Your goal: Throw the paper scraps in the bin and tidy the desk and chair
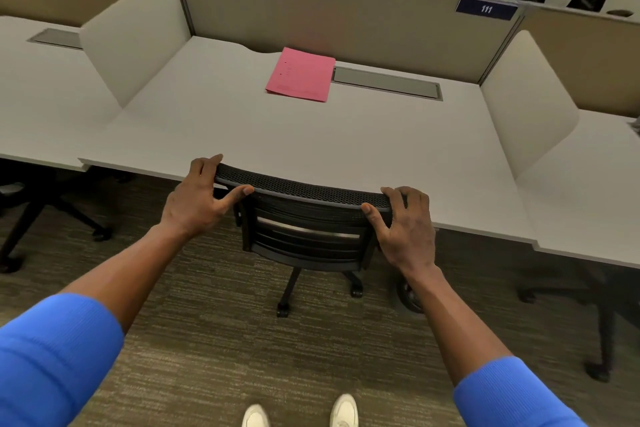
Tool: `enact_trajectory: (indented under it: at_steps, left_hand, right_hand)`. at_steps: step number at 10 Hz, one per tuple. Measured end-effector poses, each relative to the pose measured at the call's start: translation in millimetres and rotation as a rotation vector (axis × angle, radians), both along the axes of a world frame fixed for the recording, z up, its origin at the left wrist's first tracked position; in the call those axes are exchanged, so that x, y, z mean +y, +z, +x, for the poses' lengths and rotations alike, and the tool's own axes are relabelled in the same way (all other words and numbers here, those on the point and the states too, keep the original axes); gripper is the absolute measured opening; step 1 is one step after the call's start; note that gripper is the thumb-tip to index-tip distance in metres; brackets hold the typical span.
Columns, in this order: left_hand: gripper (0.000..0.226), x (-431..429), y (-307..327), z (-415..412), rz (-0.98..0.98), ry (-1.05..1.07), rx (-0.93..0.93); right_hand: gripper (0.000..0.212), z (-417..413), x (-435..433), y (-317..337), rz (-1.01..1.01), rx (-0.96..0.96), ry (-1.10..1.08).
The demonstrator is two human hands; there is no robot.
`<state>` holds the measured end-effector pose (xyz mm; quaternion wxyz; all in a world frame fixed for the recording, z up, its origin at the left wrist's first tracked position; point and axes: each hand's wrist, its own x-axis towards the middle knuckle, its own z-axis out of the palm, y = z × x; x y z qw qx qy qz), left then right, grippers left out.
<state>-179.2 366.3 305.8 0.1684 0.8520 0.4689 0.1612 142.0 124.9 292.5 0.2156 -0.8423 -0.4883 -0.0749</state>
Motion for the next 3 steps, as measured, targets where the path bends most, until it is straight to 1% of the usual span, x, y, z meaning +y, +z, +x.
enact_trajectory:
  at_steps: [1,2,3]
  left_hand:
    - [0.114,-7,9,0,0.033,0.041,0.088]
    - [0.119,-10,18,-1,0.022,0.049,0.117]
    - [0.127,-9,28,0,0.05,-0.006,0.138]
  right_hand:
    - [0.08,0,-2,7,-0.048,0.0,0.019]
    - [0.085,2,-4,12,-0.072,-0.012,0.037]
    - [0.087,0,-7,20,-0.094,0.009,0.039]
